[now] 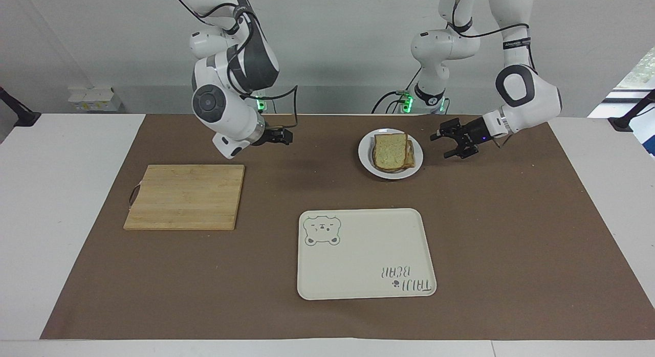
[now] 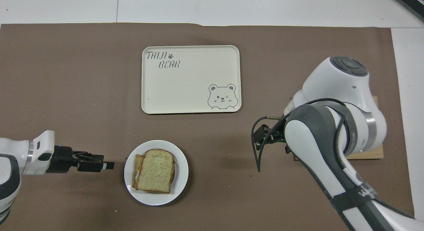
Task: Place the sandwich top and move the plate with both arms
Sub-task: 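Raise the right gripper away while the left gripper reaches the plate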
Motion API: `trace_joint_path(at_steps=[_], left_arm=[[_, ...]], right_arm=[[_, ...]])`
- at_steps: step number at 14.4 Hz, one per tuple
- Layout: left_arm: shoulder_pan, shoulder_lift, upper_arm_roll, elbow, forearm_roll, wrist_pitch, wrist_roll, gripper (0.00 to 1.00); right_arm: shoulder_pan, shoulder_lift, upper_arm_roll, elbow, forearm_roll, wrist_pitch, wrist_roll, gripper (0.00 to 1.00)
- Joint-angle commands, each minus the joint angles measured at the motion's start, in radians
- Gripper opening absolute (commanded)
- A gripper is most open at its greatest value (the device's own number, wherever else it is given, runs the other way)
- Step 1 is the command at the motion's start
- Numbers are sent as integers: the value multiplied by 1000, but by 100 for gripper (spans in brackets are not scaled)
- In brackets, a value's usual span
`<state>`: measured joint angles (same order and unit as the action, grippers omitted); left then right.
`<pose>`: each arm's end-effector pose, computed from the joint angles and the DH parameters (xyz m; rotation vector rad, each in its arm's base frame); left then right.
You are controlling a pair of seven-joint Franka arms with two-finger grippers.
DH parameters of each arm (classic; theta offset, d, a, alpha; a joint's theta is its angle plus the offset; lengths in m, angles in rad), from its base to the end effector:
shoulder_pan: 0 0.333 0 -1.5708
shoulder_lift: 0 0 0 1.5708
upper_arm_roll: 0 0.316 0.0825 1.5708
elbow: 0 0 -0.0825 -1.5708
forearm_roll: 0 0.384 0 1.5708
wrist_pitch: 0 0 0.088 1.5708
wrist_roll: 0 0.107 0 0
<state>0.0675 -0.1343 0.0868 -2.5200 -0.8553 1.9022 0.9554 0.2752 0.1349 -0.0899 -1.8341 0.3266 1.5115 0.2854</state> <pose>0.4128 0.0083 0.3163 2.2570 -0.3466 -0.0009 0.5279 0.1372 0.4326 -2.8393 0.2262 0.7494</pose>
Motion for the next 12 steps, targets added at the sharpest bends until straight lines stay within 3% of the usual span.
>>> trace_joint_path(at_steps=[1, 4, 7, 8, 9, 10, 12], left_arm=[[12, 27, -7, -25, -50, 28, 51, 90], [14, 125, -7, -25, -114, 20, 150, 74], [6, 142, -9, -36, -120, 12, 154, 47], [3, 140, -9, -42, -120, 11, 155, 27], [5, 140, -9, -54, -120, 8, 155, 14], [5, 143, -9, -66, -122, 8, 157, 9], [0, 142, -9, -88, -145, 11, 157, 9]], right_arm=[[-79, -18, 12, -14, -30, -33, -9, 100], [-122, -17, 12, -14, -99, -39, -9, 100], [-178, -9, 12, -13, -136, -25, -6, 100], [-198, -8, 12, -11, -136, -22, -6, 100], [-215, -6, 12, -10, -139, -13, -8, 100], [-237, -3, 12, -7, -152, -1, -8, 100], [-258, 8, 12, 10, -210, 13, -9, 100]])
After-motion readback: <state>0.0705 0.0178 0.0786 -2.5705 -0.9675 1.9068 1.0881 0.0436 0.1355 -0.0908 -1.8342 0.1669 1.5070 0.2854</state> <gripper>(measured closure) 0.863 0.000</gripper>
